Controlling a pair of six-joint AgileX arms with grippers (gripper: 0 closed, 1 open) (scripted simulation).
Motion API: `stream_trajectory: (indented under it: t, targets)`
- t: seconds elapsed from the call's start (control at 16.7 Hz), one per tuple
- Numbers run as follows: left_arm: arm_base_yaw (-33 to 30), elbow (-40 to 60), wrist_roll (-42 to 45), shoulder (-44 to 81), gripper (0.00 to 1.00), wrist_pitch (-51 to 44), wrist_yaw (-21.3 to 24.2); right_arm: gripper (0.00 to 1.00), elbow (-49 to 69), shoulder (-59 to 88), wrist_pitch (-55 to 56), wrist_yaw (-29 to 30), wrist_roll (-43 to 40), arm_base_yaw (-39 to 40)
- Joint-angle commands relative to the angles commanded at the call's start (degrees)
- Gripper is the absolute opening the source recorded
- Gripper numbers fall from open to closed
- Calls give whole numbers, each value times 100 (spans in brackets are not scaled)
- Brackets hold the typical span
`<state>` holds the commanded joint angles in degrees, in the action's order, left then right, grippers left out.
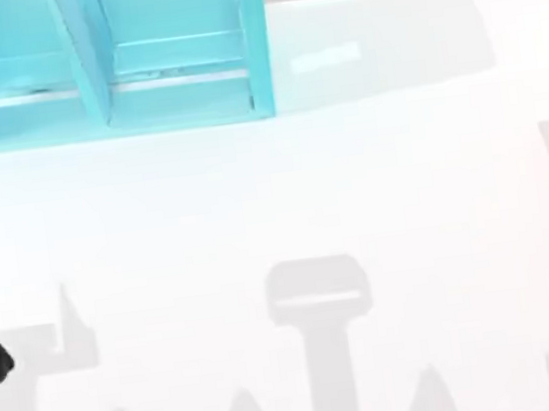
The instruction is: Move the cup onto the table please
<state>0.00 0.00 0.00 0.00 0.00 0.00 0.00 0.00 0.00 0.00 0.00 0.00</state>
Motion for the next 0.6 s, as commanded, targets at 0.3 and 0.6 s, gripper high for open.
stream_trajectory:
  t: [0.3,0.6]
  targets:
    - [0,0,0,0,100,0,0,100,305,350,-274,-7,-142,-136]
    - [0,0,0,0,100,0,0,100,1715,2070,-1553,-31,-777,-737]
